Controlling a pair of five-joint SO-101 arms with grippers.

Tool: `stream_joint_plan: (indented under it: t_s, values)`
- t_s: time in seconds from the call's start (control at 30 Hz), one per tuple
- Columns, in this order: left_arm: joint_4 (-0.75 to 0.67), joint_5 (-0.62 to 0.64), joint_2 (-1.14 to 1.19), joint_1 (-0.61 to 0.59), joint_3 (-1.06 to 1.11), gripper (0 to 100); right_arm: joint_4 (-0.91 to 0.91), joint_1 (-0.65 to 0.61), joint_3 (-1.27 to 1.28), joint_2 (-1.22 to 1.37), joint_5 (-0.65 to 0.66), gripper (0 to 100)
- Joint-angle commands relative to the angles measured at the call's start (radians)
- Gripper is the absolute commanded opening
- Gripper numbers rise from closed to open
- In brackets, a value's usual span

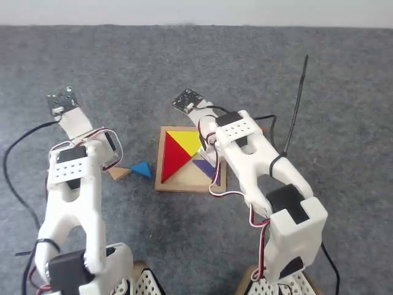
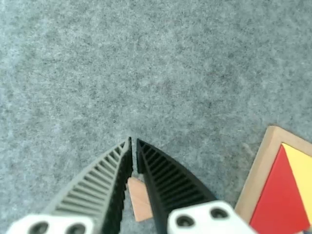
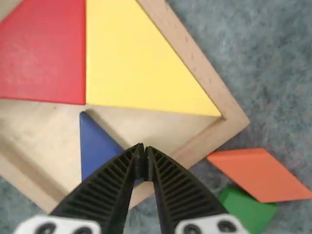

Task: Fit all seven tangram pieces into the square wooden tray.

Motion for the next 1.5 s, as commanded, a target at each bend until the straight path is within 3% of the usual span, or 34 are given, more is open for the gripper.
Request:
stream_joint_plan:
  t_s: [0.0, 0.27, 0.6, 0.9, 1.27, 1.47]
  values:
    - [-0.023, -0.011, -0.046, 0.005, -0.031, 1, 0.048, -0.033, -0.037, -0.039, -0.011, 0.7]
    - [-0.023, -0.011, -0.046, 0.005, -0.031, 1, 0.048, -0.058, -0.071, -0.120, -0.006, 0.7]
    - [-0.023, -0.011, -0.046, 0.005, -0.031, 1, -0.041, -0.222, 0.075, -0.177, 0.011, 0.7]
    - [-0.038, -0.011, -0.046, 0.006, -0.025, 1, -0.136, -0.162, 0.057, -0.067, 0.009, 0.7]
    - [-0.040, -0.011, -0.046, 0.006, -0.024, 1, -0.128, -0.051, -0.083, 0.028, 0.011, 0.7]
    - [-0.040, -0.011, -0.046, 0.006, -0.024, 1, -0.031, -0.033, -0.084, -0.018, 0.011, 0.7]
